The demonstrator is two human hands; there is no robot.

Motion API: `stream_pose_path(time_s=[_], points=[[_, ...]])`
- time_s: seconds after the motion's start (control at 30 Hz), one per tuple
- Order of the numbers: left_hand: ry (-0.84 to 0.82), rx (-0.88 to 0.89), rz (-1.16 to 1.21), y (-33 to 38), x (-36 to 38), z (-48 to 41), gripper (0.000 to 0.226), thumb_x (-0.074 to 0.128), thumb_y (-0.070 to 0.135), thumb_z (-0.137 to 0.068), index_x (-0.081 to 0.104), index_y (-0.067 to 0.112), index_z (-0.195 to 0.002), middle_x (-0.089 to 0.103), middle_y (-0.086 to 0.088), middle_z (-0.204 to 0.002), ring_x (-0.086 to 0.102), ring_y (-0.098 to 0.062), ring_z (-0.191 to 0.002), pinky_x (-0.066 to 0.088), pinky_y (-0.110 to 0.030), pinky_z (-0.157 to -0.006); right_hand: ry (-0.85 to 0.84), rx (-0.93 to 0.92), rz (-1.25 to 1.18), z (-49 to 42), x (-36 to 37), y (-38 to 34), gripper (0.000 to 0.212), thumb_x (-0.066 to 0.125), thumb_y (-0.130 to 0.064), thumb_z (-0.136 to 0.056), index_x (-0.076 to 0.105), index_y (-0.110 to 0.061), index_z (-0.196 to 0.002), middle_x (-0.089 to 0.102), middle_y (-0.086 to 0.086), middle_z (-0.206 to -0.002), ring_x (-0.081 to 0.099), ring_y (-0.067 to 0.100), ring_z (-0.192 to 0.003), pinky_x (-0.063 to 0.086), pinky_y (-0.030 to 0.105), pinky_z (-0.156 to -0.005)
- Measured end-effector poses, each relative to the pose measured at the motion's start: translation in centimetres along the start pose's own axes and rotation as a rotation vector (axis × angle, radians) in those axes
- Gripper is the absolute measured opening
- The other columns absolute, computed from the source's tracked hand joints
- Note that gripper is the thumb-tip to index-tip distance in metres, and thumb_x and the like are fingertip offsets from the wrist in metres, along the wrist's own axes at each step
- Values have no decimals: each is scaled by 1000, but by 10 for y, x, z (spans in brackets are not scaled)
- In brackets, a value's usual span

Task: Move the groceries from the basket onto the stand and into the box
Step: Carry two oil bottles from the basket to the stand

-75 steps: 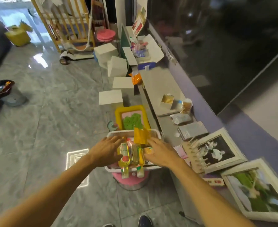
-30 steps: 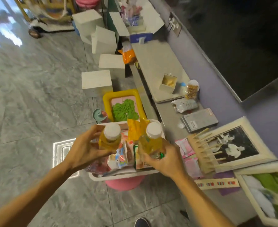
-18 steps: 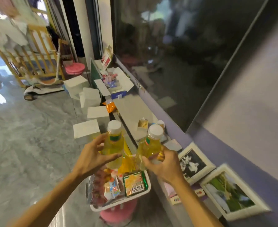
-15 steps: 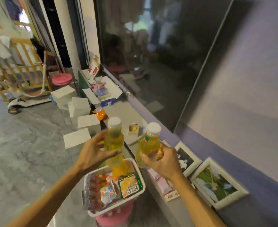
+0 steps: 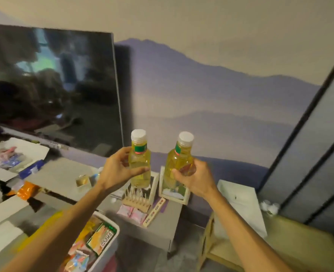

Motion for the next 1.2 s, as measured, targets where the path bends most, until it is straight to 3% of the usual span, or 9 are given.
stream_pose_path(time_s=[0.07, 0.3, 0.57, 0.7, 0.83, 1.03, 1.13, 1.2], points=[[-50, 27, 26, 24, 43, -1, 82, 98, 57, -61, 62, 33, -132, 77, 12, -115, 75, -7, -103, 61, -42, -95, 51, 31, 21, 24, -47, 12, 26, 90, -36, -83, 72, -31, -101, 78, -20, -93, 75, 3, -89, 61, 24, -78], [-186, 83, 102, 114, 213, 20, 89, 94, 68, -55, 62, 35, -131, 76, 11, -117, 74, -11, -106, 63, -47, -91, 231, 136, 45, 123, -218, 68, 44, 87, -52, -71, 75, -25, -103, 81, -11, -98, 78, 10, -91, 65, 47, -86], [-351, 79, 180, 181, 393, 60, 87, 97, 64, -57, 62, 35, -131, 75, 14, -119, 73, -8, -109, 61, -44, -96, 377, 248, 50, 226, -371, 148, 55, 85, -60, -68, 75, -26, -111, 81, -11, -103, 78, 10, -97, 64, 48, -90], [-387, 82, 182, 207, 462, 63, 85, 95, 65, -52, 63, 36, -126, 76, 14, -113, 72, 1, -101, 57, -28, -90, 439, 306, 45, 244, -411, 186, 57, 83, -65, -68, 74, -30, -113, 80, -13, -104, 76, 5, -99, 63, 44, -93], [-422, 46, 192, 213, 528, 46, 78, 95, 49, -59, 61, 32, -127, 75, 13, -112, 71, -2, -101, 55, -18, -83, 542, 368, 91, 240, -439, 233, 37, 90, -46, -78, 72, -31, -107, 80, -16, -98, 75, 0, -94, 63, 34, -90], [-480, -6, 222, 186, 626, -6, 71, 98, 31, -67, 60, 35, -127, 74, 27, -108, 71, 5, -98, 55, -20, -84, 645, 445, 95, 214, -466, 320, 38, 90, -45, -80, 72, -27, -108, 79, -13, -97, 75, 0, -92, 62, 29, -86], [-486, -60, 234, 171, 673, -26, 70, 97, 26, -71, 59, 30, -130, 75, 14, -115, 72, -3, -103, 57, -26, -90, 708, 437, 147, 198, -478, 357, 30, 92, -36, -81, 71, -23, -98, 77, -14, -85, 74, -1, -83, 55, 11, -73], [-502, -114, 258, 158, 702, -35, 68, 94, 13, -75, 57, 26, -131, 72, 8, -121, 70, 0, -103, 56, -20, -90, 720, 450, 159, 188, -481, 387, 30, 92, -38, -81, 69, -24, -94, 74, -14, -82, 73, 0, -81, 53, 9, -70]])
Point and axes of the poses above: each hand's wrist, its own z-axis away from the middle knuckle, its own x-axis out of the palm, y = z × x, the point moved 3 cm from there along -z, towards the middle knuckle
